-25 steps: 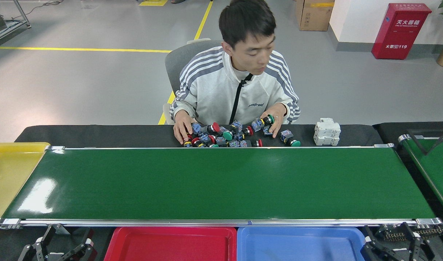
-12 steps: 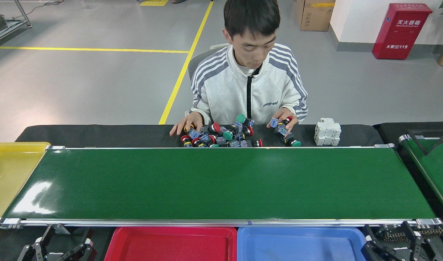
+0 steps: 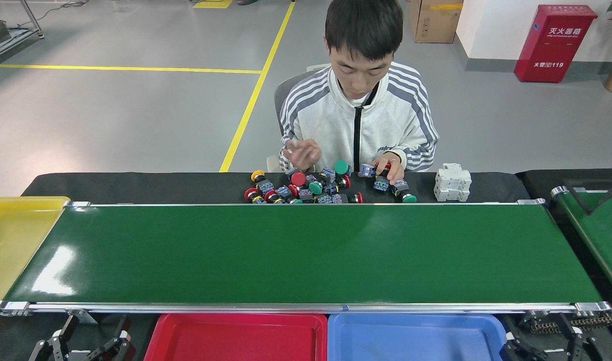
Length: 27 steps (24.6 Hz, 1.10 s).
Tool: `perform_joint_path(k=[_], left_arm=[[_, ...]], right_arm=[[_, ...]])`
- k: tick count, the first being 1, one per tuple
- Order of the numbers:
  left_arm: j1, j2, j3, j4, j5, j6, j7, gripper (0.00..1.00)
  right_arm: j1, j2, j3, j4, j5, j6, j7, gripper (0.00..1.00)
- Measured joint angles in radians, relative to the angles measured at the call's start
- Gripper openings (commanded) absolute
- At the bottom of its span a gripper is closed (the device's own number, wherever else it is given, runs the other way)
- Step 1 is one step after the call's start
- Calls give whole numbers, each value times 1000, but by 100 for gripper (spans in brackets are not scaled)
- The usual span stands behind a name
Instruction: Pick switch part from conveyor to tray
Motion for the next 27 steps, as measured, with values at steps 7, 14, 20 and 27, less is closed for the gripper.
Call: perform_joint_path(k=[7,14,20,27], left_arm=[[0,0,0,0,0,0,0,100],[-1,1,1,2,0,0,1,100],[-6,1,3,8,-4,0,1,100],[-6,1,3,19,-4,0,1,100]], right_arm=[[-3,0,0,0,0,6,0,98],[-3,0,0,3,-1,8,0,98],[-4,0,0,5,-3,9,0,98],[-7,0,0,33,-4,11,0,98]])
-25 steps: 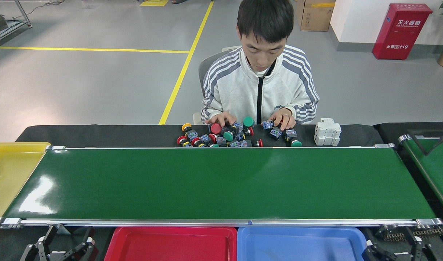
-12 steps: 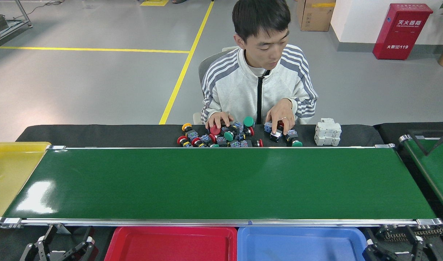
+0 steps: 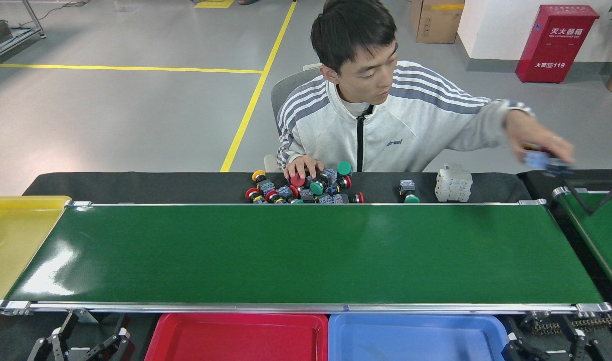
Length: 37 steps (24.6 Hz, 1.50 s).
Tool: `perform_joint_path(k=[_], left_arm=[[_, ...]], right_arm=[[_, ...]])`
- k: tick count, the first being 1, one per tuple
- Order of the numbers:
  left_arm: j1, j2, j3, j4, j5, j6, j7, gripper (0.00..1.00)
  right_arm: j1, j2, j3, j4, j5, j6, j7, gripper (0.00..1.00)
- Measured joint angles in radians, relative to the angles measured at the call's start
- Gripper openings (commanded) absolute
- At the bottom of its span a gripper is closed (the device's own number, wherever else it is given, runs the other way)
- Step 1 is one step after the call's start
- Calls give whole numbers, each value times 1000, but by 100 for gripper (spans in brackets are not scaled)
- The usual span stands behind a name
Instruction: Pick switch part from conveyor to tray
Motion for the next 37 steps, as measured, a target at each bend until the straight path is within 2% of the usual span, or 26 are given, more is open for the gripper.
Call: perform_joint_path(k=[33,37], left_arm=[[-5,0,-4,0,0,0,0,100],[-5,0,-4,0,0,0,0,100]], right_arm=[[-3,-7,0,3,-8,7,-1,98],[-28,-13,0,7,-8,5,-4,98]])
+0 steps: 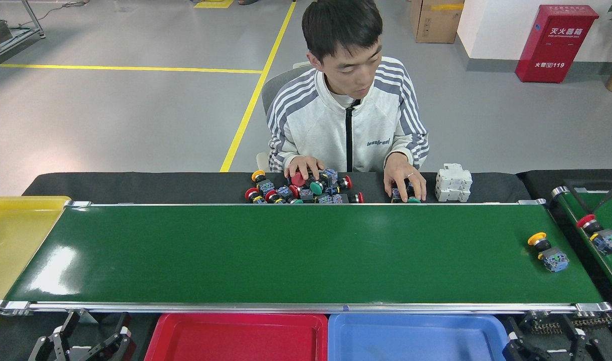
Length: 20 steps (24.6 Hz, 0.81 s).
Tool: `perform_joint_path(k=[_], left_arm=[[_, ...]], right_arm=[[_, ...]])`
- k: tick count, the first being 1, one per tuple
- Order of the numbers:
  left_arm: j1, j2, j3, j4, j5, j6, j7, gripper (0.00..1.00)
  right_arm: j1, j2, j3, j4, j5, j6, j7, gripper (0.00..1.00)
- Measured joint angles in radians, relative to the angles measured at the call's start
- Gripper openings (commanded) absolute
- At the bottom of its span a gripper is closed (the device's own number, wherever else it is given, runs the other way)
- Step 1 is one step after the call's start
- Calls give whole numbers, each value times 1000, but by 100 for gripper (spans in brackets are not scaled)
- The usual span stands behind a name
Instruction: Pick switch part from conveyor to tray
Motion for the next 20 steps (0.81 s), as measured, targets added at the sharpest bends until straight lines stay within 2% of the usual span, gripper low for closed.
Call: perform_joint_path(k=[4,8,20], left_arm=[[-1,0,0,0,0,0,0,100],[-1,0,0,0,0,0,0,100],[-1,4,0,-1,-1,0,0,100]], right_arm=[[-54,-34,0,54,0,24,8,98],[-160,-59,0,128,0,48,54,98],[-294,-61,99,228,6,51,149,98]])
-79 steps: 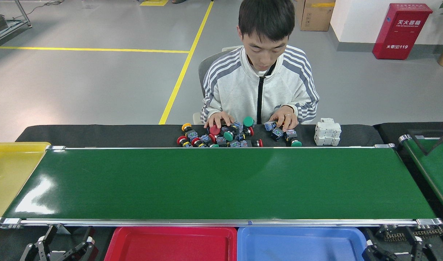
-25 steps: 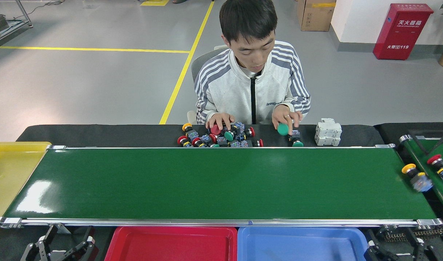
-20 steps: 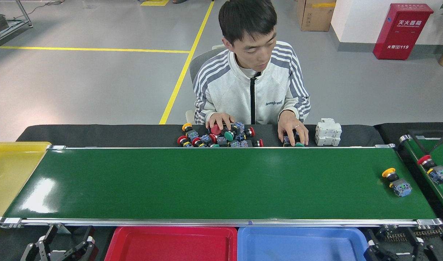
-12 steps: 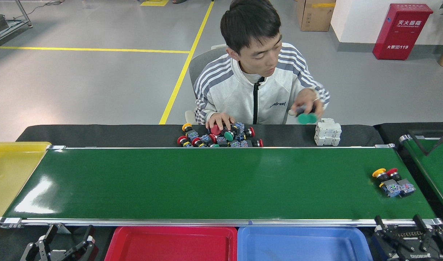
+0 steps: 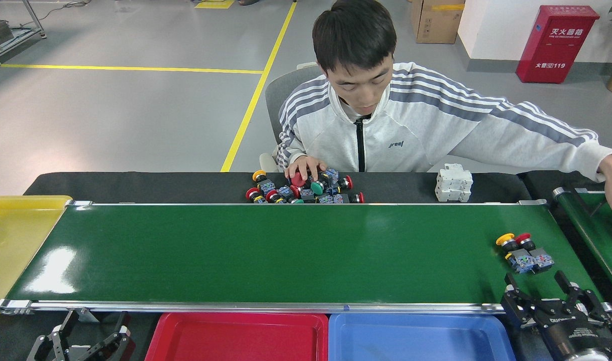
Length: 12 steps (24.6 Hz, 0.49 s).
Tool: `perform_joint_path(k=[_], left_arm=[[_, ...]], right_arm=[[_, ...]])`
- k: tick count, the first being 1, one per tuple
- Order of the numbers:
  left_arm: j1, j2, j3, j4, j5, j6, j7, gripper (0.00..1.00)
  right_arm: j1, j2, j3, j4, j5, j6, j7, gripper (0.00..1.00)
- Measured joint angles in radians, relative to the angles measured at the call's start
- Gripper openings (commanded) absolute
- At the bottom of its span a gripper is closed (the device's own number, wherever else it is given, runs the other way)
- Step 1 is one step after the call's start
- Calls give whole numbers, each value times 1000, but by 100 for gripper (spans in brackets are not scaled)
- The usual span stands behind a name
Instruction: Pick switch part from conveyor to tray
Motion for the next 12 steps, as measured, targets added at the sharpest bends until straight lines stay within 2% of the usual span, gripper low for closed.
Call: perform_joint_path(k=[12], left_arm=[[0,3,0,-1,0,0,0,100]], right_arm=[[-95,18,64,105,-4,3,10,99]])
